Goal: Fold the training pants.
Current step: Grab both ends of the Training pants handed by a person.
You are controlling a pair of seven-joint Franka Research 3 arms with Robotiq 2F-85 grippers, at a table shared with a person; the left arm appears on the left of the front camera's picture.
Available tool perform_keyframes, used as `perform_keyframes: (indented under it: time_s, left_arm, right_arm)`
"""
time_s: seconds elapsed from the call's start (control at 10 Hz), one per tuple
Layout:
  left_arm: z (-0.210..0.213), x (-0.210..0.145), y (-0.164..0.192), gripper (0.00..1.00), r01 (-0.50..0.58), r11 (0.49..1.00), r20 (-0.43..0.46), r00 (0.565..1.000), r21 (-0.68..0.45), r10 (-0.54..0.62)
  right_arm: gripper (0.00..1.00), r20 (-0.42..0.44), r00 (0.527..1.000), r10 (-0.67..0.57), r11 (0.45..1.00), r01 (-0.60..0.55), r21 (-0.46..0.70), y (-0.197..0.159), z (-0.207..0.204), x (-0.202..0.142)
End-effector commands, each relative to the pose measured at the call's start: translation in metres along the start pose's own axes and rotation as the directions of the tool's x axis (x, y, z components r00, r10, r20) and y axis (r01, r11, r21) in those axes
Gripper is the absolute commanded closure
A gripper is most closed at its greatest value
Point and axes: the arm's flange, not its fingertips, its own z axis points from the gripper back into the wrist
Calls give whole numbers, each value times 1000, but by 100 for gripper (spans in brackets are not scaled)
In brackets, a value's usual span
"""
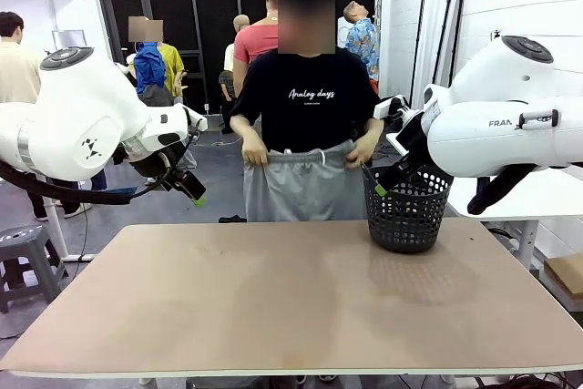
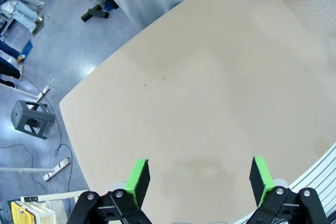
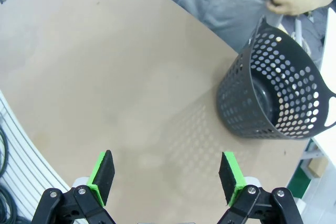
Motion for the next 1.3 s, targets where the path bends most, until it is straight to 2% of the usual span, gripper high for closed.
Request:
perform_keyframes:
  time_s: [0.0,1.2]
  left_arm:
    - [0,1,1,0,5,1000,0,1000,-4,-5]
    - [0,1,1,0,5,1000,0,1000,-4,-5]
  right_arm:
    - [0,0,1000,-1,1000,1,2,-1,0,0]
    - [0,0,1000,-1,1000,1,2,-1,0,0]
